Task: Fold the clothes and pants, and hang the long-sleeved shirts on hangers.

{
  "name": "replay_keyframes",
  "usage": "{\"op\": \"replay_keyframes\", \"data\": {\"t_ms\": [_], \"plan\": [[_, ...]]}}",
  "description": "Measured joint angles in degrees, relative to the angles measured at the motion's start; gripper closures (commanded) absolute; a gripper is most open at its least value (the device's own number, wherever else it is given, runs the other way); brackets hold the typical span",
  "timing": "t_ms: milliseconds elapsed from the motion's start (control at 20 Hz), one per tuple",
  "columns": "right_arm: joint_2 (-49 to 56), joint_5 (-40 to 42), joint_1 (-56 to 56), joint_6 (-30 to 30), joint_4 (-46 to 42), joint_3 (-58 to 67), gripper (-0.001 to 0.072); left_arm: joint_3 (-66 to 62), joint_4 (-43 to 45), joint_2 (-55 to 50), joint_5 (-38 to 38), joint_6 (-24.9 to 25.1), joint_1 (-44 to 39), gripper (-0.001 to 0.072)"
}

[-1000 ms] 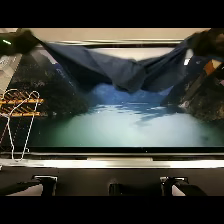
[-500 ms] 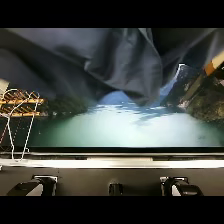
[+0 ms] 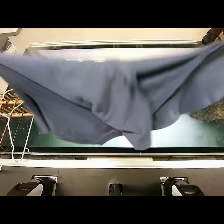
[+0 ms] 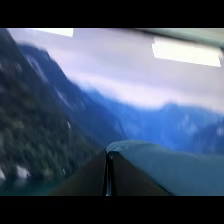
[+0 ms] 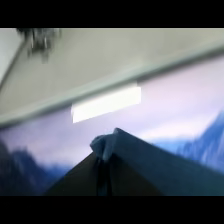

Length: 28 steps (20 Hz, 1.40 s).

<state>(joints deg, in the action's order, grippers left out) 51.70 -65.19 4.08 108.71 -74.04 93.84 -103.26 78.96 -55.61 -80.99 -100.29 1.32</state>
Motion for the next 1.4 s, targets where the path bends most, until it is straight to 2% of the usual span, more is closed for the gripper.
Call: {"op": "replay_keyframes", "data": {"t_ms": [150, 300, 550, 850, 900, 950, 1000, 1100, 1150, 1200, 1300, 1400], "plan": [[11.06, -7.15, -0.04, 0.70, 4.15, -0.02, 0.0682, 9.99, -4.33, -3.69, -0.52, 2.34, -0.07, 0.0689], [23.45, -6.51, -0.07, 0.92, 6.27, -0.04, 0.0682, 19.19, -6.49, -10.32, 4.24, 4.39, -0.09, 0.0689], [41.79, 4.72, -0.07, 3.26, 13.16, -0.07, 0.0682, 22.05, -9.57, -27.08, 14.40, 6.32, -0.04, 0.0690], [51.60, 22.40, -0.07, 4.11, 21.90, -0.07, 0.0680, 9.84, -11.41, -44.89, 18.16, 6.67, 0.00, 0.0690], [52.15, 24.39, -0.07, 4.11, 22.10, -0.07, 0.0626, 8.13, -11.45, -46.90, 18.03, 6.64, 0.00, 0.0690], [52.54, 25.99, -0.04, 4.11, 22.34, -0.07, 0.0515, 6.64, -11.63, -48.52, 17.75, 6.47, 0.00, 0.0689], [52.81, 26.91, 0.02, 4.11, 22.47, -0.07, 0.0363, 5.68, -11.93, -49.66, 17.64, 6.47, 0.00, 0.0690], [52.94, 26.95, 0.42, 3.74, 22.53, -0.04, 0.0320, 4.39, -12.00, -51.21, 16.92, 6.40, 0.00, 0.0689], [52.74, 25.94, 0.81, 3.06, 22.69, -0.04, 0.0248, 4.00, -12.17, -51.58, 16.90, 6.38, 0.00, 0.0689], [52.28, 24.24, 1.51, 2.10, 22.71, -0.04, 0.0216, 3.76, -12.24, -51.93, 16.63, 6.36, 0.00, 0.0689], [50.88, 18.78, 3.67, -0.70, 22.95, -0.04, 0.0215, 3.39, -12.52, -52.30, 16.13, 6.29, 0.00, 0.0689], [49.59, 10.01, 6.10, -5.92, 23.37, -0.02, 0.0214, 3.23, -12.83, -52.54, 15.34, 6.29, 0.00, 0.0689]]}}
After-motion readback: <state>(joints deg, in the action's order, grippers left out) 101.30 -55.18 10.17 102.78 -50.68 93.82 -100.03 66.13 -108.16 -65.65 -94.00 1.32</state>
